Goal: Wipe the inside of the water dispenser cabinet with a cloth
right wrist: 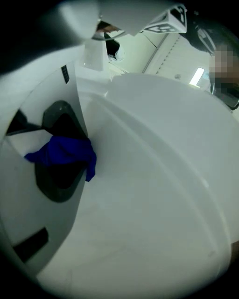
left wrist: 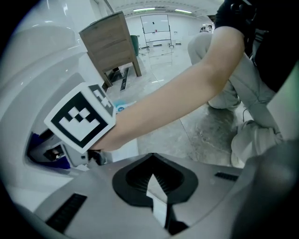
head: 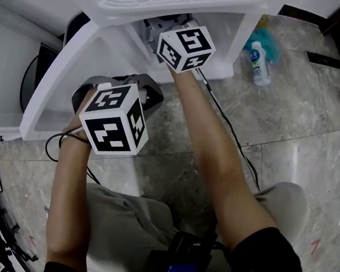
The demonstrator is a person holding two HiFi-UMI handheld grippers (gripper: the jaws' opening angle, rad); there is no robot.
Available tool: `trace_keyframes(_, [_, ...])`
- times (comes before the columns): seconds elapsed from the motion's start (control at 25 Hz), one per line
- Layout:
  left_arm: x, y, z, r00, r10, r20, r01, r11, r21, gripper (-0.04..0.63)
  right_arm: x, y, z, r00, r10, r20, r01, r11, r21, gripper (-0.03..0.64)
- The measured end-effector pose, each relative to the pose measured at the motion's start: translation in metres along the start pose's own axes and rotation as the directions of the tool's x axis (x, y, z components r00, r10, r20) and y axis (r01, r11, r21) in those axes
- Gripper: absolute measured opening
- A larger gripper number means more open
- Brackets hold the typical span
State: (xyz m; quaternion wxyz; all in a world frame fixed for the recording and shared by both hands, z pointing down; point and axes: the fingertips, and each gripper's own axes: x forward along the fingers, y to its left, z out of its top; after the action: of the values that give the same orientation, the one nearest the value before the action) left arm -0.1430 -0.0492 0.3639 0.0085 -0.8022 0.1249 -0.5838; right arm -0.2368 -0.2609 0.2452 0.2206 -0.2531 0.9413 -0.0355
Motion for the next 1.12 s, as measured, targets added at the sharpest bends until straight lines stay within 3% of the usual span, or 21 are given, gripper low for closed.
trace_keyframes(0.16, [-0.004, 0.019, -0.011, 0.996, 0.085, -0.020, -0.086, 0.996, -0.019, 0.006, -0.022, 0.010, 0.000, 0.996, 0.067, -0.064, -0.071, 0.996, -0.057, 0.112])
trace_keyframes(0.32, [-0.023, 0.050, -0.004, 0.972, 0.230, 0.050, -0.227, 0.972, -0.056, 0.006, -0.050, 0.011, 0.003, 0.974, 0.179, -0.139, -0.178, 0.984, 0.022, 0.112])
trace_keyframes(0.44, [-0.038, 0.068, 0.012, 0.944, 0.306, 0.124, -0.298, 0.951, -0.078, 0.006, -0.070, 0.017, 0.008, 0.927, 0.270, -0.261, -0.280, 0.960, -0.001, 0.112])
trace_keyframes(0.56, [-0.048, 0.074, 0.035, 0.915, 0.318, 0.247, -0.298, 0.948, -0.115, 0.006, -0.089, 0.008, 0.013, 0.882, 0.280, -0.379, -0.295, 0.955, 0.019, 0.112])
trace_keyframes(0.64, [-0.058, 0.074, 0.047, 0.877, 0.329, 0.350, -0.290, 0.944, -0.159, 0.006, -0.097, 0.007, 0.013, 0.833, 0.311, -0.457, -0.322, 0.945, 0.055, 0.112])
trace_keyframes(0.68, [-0.064, 0.076, 0.051, 0.845, 0.357, 0.398, -0.306, 0.933, -0.187, 0.006, -0.102, 0.010, 0.014, 0.807, 0.333, -0.488, -0.343, 0.937, 0.071, 0.112])
trace_keyframes(0.8, [-0.080, 0.089, 0.053, 0.713, 0.505, 0.487, -0.413, 0.863, -0.289, 0.008, -0.119, 0.011, 0.026, 0.755, 0.377, -0.537, -0.363, 0.922, 0.137, 0.112])
trace_keyframes(0.84, [-0.080, 0.092, 0.052, 0.682, 0.539, 0.493, -0.445, 0.842, -0.305, 0.008, -0.126, 0.012, 0.030, 0.737, 0.391, -0.551, -0.365, 0.917, 0.163, 0.112])
trace_keyframes(0.92, [-0.071, 0.089, 0.054, 0.656, 0.565, 0.500, -0.483, 0.824, -0.296, 0.037, -0.147, 0.021, 0.037, 0.690, 0.426, -0.585, -0.372, 0.902, 0.218, 0.112])
trace_keyframes(1.0, [-0.059, 0.077, 0.066, 0.654, 0.527, 0.542, -0.473, 0.845, -0.251, 0.251, -0.169, 0.032, 0.046, 0.650, 0.449, -0.614, -0.371, 0.892, 0.259, 0.112])
trace_keyframes(1.12, [-0.053, 0.058, 0.092, 0.644, 0.449, 0.619, -0.457, 0.875, -0.159, 0.307, -0.187, 0.043, 0.056, 0.650, 0.463, -0.603, -0.352, 0.886, 0.302, 0.112])
